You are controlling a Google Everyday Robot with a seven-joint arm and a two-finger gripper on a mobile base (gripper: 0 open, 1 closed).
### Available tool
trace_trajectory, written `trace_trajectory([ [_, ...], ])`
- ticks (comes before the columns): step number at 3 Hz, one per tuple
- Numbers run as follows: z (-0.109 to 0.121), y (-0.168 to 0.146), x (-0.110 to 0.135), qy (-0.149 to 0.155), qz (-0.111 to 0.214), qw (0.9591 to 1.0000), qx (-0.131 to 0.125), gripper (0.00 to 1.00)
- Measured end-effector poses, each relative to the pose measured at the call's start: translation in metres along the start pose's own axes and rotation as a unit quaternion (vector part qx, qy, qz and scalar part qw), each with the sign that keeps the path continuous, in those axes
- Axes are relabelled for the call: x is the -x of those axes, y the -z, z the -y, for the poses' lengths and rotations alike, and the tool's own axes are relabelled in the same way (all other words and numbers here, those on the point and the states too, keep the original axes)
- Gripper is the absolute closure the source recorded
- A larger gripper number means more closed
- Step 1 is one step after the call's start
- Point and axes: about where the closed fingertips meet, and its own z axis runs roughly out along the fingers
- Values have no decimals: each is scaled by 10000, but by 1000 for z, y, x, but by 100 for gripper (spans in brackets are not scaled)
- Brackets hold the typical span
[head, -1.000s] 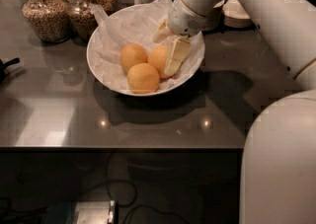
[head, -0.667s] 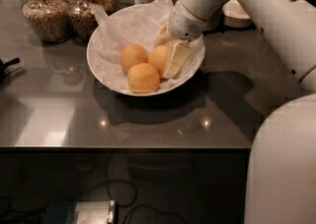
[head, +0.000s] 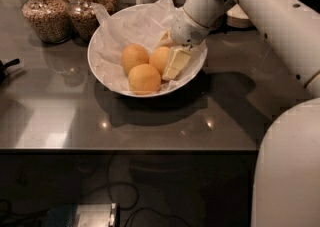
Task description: Pick orange from white bowl
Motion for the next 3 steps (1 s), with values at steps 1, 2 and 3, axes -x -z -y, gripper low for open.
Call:
trace_trajectory([
  [1,0,-5,0,14,15,10000,22,74],
  [2,2,1,3,77,-106,9995,-301,97],
  [3,0,32,18,382,-49,9933,-1089,100],
])
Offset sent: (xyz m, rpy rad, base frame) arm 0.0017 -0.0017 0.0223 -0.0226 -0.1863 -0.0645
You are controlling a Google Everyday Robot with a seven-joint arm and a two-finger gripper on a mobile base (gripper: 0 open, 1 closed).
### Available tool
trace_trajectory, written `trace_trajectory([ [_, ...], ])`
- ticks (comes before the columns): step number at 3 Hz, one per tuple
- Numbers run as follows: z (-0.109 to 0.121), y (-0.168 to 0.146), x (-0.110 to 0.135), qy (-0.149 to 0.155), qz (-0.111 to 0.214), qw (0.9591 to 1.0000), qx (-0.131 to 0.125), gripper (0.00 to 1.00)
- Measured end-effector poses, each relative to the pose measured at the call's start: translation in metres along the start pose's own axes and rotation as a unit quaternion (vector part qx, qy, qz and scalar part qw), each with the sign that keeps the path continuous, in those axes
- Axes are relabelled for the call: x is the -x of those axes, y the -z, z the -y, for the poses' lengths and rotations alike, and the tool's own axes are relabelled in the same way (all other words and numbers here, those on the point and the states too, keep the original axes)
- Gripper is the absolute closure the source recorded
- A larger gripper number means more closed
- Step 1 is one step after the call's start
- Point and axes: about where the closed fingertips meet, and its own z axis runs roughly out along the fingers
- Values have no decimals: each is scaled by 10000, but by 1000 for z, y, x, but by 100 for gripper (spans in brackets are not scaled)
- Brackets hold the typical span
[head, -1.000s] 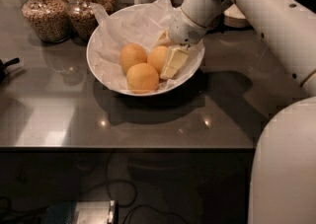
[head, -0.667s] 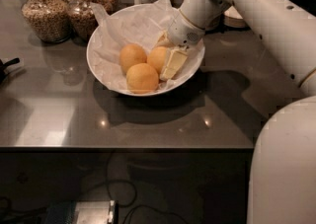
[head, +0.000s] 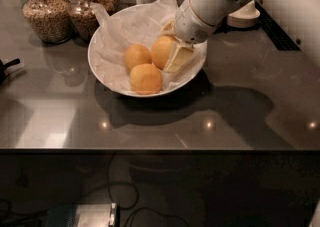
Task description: Pick orange from white bowl
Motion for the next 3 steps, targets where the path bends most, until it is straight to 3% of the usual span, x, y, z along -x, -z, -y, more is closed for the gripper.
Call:
trace_trajectory([
  [1,1,42,20,376,82,9969,-686,100],
  [2,-12,80,42,792,188,9922,-948,100],
  [3,-40,102,77,1320,-8,9881,-787,100],
])
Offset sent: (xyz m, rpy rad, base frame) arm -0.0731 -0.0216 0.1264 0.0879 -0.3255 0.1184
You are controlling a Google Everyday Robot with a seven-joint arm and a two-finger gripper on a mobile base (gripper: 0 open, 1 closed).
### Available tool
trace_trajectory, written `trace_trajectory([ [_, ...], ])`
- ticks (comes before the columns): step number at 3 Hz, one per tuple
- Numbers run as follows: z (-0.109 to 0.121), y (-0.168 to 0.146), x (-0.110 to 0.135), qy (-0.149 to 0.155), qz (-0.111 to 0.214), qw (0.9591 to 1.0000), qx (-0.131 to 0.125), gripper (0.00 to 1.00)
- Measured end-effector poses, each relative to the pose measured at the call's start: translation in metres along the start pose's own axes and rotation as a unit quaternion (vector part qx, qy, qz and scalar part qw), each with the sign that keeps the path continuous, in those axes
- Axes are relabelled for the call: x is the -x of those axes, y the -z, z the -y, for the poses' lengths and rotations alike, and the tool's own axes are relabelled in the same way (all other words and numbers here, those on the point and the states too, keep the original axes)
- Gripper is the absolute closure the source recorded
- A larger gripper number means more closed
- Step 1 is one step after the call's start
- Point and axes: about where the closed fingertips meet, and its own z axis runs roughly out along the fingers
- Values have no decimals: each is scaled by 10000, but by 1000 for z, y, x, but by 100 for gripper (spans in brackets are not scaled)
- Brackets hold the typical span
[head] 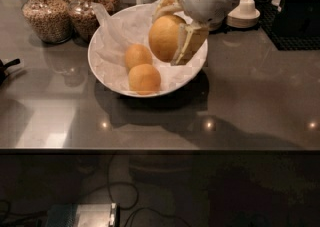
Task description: Pick orange from white bowl
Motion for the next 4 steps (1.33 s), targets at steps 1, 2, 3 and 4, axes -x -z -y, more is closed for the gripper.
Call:
trace_trajectory([
  [1,-21,21,38,650,39,9976,247,100],
  [2,-39,36,64,1333,162,9907,200,100],
  [3,-49,39,81,1953,386,9800,-52,100],
  [4,-48,43,85,2253,368,9735,-101,100],
])
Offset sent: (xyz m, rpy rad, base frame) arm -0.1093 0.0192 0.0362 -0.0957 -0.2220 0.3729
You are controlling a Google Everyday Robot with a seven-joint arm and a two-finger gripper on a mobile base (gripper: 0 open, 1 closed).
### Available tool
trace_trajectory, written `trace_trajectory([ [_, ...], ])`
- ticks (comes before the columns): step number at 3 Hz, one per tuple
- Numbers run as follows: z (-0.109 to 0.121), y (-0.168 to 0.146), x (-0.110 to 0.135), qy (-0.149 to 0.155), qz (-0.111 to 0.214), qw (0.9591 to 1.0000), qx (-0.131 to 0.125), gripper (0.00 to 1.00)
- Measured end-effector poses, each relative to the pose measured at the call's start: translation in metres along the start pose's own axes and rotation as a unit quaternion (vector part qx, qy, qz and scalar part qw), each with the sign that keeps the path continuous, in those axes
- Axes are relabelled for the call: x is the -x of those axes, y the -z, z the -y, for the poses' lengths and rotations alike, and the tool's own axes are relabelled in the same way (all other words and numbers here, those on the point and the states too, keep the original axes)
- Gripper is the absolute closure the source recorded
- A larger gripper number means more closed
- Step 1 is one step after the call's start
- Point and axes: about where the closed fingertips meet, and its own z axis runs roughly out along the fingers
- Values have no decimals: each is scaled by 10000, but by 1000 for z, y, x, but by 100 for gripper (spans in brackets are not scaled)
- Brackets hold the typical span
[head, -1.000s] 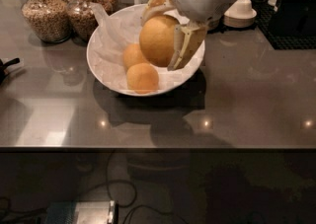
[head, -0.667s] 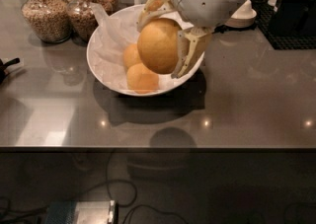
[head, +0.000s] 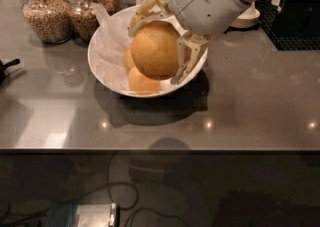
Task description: Pick orange from white bowl
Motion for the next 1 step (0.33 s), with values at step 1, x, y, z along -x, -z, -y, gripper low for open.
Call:
trace_trajectory([
  [1,0,0,0,0,0,10000,0,100],
])
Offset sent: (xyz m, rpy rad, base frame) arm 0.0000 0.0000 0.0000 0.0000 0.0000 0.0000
